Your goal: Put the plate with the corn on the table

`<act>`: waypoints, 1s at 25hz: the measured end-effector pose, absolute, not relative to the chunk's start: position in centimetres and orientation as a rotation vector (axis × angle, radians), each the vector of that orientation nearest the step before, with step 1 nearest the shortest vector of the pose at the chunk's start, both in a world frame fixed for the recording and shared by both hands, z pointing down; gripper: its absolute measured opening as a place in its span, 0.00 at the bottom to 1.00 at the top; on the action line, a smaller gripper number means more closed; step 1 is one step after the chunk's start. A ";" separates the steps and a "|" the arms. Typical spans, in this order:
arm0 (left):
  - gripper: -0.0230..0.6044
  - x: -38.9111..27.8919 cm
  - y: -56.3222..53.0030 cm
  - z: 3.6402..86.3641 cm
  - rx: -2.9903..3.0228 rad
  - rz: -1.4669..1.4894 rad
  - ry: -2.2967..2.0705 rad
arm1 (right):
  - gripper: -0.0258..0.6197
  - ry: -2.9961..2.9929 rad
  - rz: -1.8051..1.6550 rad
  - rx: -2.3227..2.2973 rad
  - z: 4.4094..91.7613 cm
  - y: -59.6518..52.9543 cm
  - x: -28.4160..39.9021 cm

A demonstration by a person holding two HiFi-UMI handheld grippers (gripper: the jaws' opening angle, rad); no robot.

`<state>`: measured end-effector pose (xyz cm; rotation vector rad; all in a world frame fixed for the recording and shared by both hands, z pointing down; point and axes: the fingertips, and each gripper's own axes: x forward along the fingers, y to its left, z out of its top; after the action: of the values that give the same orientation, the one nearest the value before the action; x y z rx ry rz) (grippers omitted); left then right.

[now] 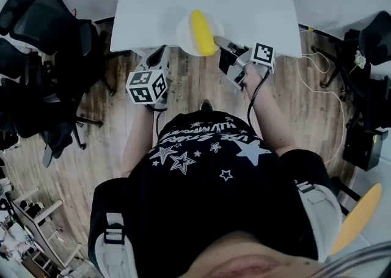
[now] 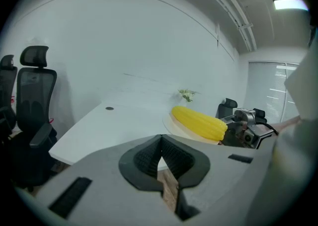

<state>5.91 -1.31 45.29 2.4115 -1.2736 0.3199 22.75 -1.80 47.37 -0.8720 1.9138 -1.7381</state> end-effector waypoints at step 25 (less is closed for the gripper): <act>0.05 -0.8 -12.1 48.2 2.283 0.302 -1.361 | 0.08 1.976 -1.830 -0.784 49.5 -14.7 16.1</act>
<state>-0.82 -12.08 48.21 2.2835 -1.3608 0.3025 16.06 -14.66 49.45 -0.7841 1.9756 -1.8300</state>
